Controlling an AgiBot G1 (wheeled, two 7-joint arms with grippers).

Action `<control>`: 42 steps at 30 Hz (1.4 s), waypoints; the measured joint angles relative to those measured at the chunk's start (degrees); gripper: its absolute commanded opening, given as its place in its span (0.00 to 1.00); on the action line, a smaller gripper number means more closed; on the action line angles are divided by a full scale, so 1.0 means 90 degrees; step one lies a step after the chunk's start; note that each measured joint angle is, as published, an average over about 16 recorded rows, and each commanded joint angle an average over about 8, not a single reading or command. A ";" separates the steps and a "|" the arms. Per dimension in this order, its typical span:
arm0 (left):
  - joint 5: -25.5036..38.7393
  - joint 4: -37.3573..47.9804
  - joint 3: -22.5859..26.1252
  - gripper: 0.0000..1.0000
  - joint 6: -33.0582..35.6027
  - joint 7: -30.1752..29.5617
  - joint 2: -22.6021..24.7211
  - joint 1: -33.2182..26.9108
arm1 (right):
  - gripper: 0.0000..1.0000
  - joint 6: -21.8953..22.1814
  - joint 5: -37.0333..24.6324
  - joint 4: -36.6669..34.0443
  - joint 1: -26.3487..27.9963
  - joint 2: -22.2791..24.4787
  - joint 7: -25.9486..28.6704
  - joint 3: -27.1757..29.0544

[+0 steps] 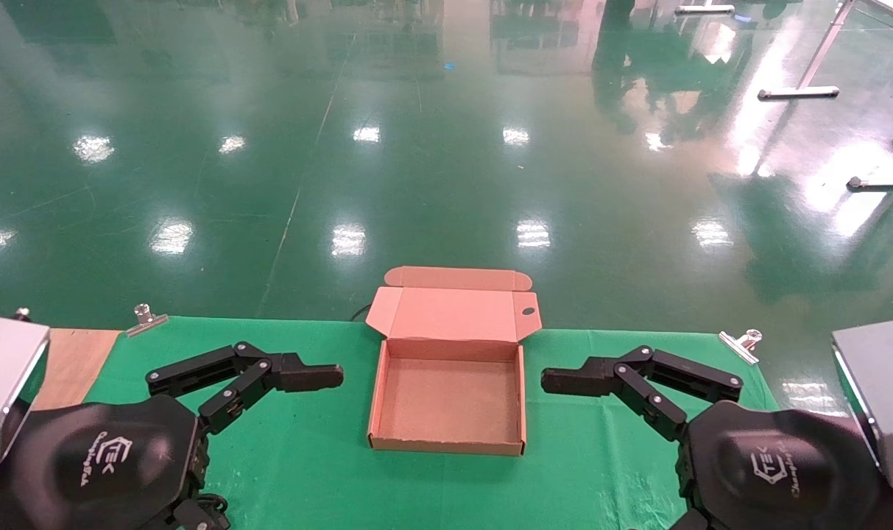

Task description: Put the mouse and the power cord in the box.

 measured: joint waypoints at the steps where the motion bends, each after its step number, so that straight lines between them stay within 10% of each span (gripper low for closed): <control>1: 0.0000 0.0000 0.0000 1.00 0.0000 0.0000 0.0000 0.0000 | 1.00 0.0000 0.0000 0.0000 0.0000 0.0000 0.0000 0.0000; 21: 0.0455 -0.0066 0.0224 1.00 0.0199 0.0070 -0.0013 -0.0250 | 1.00 -0.0049 -0.0490 0.0109 0.0173 0.0062 -0.0159 -0.0128; 42: 0.5637 0.2145 0.2857 1.00 0.0054 0.1945 0.0737 -0.2142 | 1.00 0.0083 -0.6446 0.0163 0.1842 -0.0950 -0.1077 -0.2491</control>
